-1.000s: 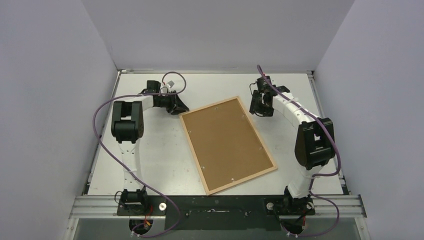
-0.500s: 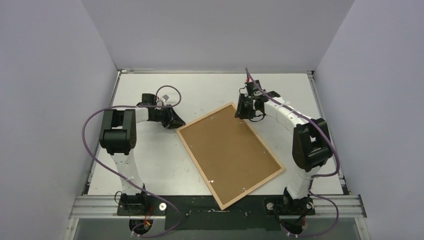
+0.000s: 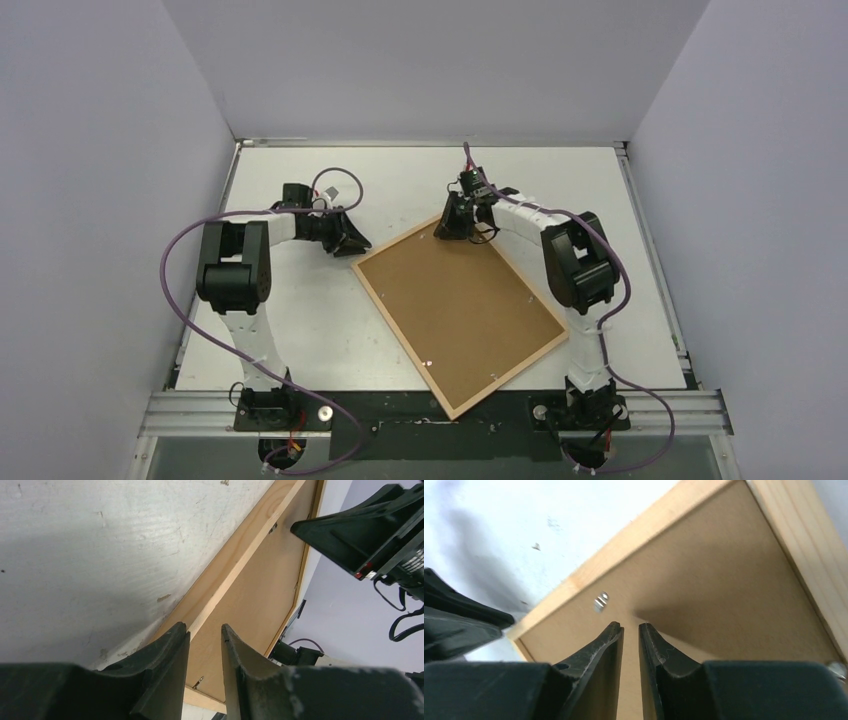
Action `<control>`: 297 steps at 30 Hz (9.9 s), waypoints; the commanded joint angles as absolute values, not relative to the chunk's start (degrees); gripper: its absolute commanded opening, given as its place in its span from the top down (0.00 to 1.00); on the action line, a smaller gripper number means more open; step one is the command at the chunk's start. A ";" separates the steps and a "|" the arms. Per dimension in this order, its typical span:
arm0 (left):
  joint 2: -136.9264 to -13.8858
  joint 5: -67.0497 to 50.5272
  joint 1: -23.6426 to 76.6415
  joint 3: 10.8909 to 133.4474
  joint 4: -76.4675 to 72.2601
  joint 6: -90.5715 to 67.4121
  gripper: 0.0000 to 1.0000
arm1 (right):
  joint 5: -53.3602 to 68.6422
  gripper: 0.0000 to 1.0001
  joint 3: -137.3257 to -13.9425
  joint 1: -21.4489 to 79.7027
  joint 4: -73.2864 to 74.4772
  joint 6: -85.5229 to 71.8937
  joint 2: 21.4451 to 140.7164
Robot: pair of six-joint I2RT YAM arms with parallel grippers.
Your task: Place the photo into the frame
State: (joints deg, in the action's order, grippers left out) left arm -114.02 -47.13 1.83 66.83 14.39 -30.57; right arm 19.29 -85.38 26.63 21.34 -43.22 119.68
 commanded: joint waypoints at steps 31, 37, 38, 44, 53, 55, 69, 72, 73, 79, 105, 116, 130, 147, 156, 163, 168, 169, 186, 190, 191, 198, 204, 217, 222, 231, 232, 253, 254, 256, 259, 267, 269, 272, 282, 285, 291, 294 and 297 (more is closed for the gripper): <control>-111.84 -49.84 2.09 63.56 14.16 -31.33 0.75 | 24.25 0.71 -83.09 28.96 4.80 -56.28 123.63; -112.37 -49.96 3.21 63.72 13.89 -31.57 0.75 | 23.98 0.71 -80.70 29.54 -0.82 -59.52 123.86; -112.47 -49.93 3.52 63.65 13.91 -31.63 0.75 | 23.57 0.71 -80.38 29.65 -1.55 -59.95 123.92; -112.85 -49.81 4.60 63.08 13.64 -32.03 0.76 | 19.70 0.73 -76.62 31.12 -6.72 -64.24 123.04; -112.68 -49.98 4.83 62.42 13.10 -32.34 0.76 | 12.17 0.74 -74.56 31.71 -7.95 -65.13 122.52; -112.61 -50.03 4.88 62.29 13.10 -32.29 0.76 | 11.77 0.74 -74.91 31.73 -8.76 -64.87 122.67; -114.25 -50.22 4.78 67.29 13.76 -32.28 0.67 | 17.57 0.64 -74.95 27.51 -14.58 -61.33 114.89; -115.30 -50.01 4.92 70.17 15.39 -31.26 0.62 | 16.68 0.62 -74.28 24.64 -10.24 -58.58 111.09; -115.72 -49.81 5.00 71.11 15.99 -30.91 0.61 | 15.53 0.62 -74.19 23.42 -7.18 -57.17 109.64; -117.72 -48.92 5.10 73.81 17.12 -30.18 0.57 | 0.01 0.54 -76.32 16.82 24.47 -45.74 100.27; -124.99 -47.45 8.06 82.23 20.67 -26.19 0.45 | 1.77 0.06 -39.62 -3.75 40.02 -54.83 67.59; -123.57 -51.43 7.93 79.09 22.03 -26.54 0.58 | 9.56 0.10 -37.09 -5.01 26.18 -55.34 72.46; -112.22 -55.98 9.33 60.11 12.22 -32.88 0.59 | 17.96 0.12 -53.70 -4.06 15.98 -44.42 94.67; -97.93 -49.39 19.03 46.51 23.18 -30.02 0.54 | 15.82 0.15 -70.45 1.40 16.98 -25.20 112.56; -92.06 -43.84 13.45 52.28 36.12 -22.48 0.38 | 5.71 0.15 -78.86 2.35 20.19 -20.42 110.53; -93.75 -42.97 2.89 64.96 35.52 -21.89 0.38 | 1.29 0.25 -81.98 9.62 24.21 -19.49 104.26; -107.04 -45.64 2.72 78.62 21.74 -30.00 0.52 | 4.89 0.45 -77.41 15.62 21.57 -28.40 100.38; -110.29 -46.99 2.79 81.92 20.48 -31.18 0.56 | 6.46 0.49 -75.87 16.43 19.64 -30.66 99.83; -132.45 -54.60 7.29 99.05 26.82 -24.69 0.71 | -12.99 0.41 -90.78 35.68 32.37 -12.70 111.28; -130.40 -55.53 8.13 93.12 23.61 -26.09 0.75 | -11.97 0.44 -89.85 36.85 32.09 -10.95 112.21; -129.91 -55.61 8.30 91.95 23.30 -26.22 0.76 | -11.19 0.45 -89.22 37.21 31.53 -10.39 112.29; -125.45 -54.60 8.38 85.34 23.84 -26.06 0.77 | -5.96 0.47 -86.15 39.24 28.78 -8.32 112.60; -123.05 -52.78 8.65 83.39 26.63 -24.14 0.76 | -6.05 0.47 -83.07 42.23 26.56 -7.99 112.02; -124.46 -49.73 9.09 82.57 30.04 -24.61 0.73 | -17.43 0.53 -89.44 45.31 26.05 -14.50 119.77; -125.20 -50.10 9.09 82.27 30.16 -25.32 0.74 | -17.87 0.59 -90.63 45.84 25.23 -15.18 121.44; -125.24 -50.63 9.11 81.83 30.40 -25.70 0.74 | -17.94 0.59 -90.31 46.23 24.45 -16.80 122.01; -125.18 -50.68 9.13 81.76 30.33 -25.70 0.74 | -18.03 0.58 -90.28 46.31 24.40 -16.94 121.96; -124.69 -52.25 10.26 77.76 28.87 -26.52 0.82 | -23.21 0.78 -87.20 46.29 20.82 -20.72 123.44; -124.68 -52.21 10.25 77.66 28.83 -26.52 0.82 | -23.16 0.80 -87.22 46.13 20.86 -21.32 123.66; -124.61 -52.23 10.20 77.47 28.70 -26.62 0.83 | -22.95 0.83 -86.91 45.78 20.49 -22.53 123.83; -124.53 -52.28 10.25 77.34 28.37 -26.95 0.83 | -22.30 0.90 -86.27 45.18 20.01 -23.30 123.36; -124.68 -52.34 9.84 77.70 28.24 -27.29 0.83 | -21.08 1.00 -84.73 43.68 18.98 -24.94 122.34; -124.55 -52.44 9.88 77.48 27.86 -27.53 0.83 | -20.91 1.00 -84.56 43.22 18.90 -25.61 122.39; -124.38 -52.72 10.05 76.81 27.16 -28.03 0.84 | -20.80 1.00 -84.93 42.40 18.97 -26.87 122.81; -123.54 -52.83 11.26 74.40 25.56 -28.97 0.84 | -23.16 1.00 -86.74 40.20 20.43 -33.12 124.15; -123.36 -52.48 11.66 73.99 25.40 -29.13 0.84 | -25.11 1.00 -88.02 39.62 22.36 -36.64 124.89; -122.82 -52.25 11.98 73.49 23.75 -30.57 0.85 | -23.77 1.00 -88.94 38.69 23.73 -40.71 125.33; -122.62 -52.62 11.83 74.08 22.21 -31.80 0.85 | -21.85 1.00 -87.55 38.67 20.66 -38.84 123.21; -122.77 -52.81 11.22 76.69 21.93 -32.12 0.82 | -19.00 0.94 -85.09 38.21 17.09 -35.69 119.29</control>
State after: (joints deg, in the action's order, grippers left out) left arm -124.27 -51.81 10.07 75.68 17.23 -32.21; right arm -15.97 -88.36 42.24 23.07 -38.30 121.43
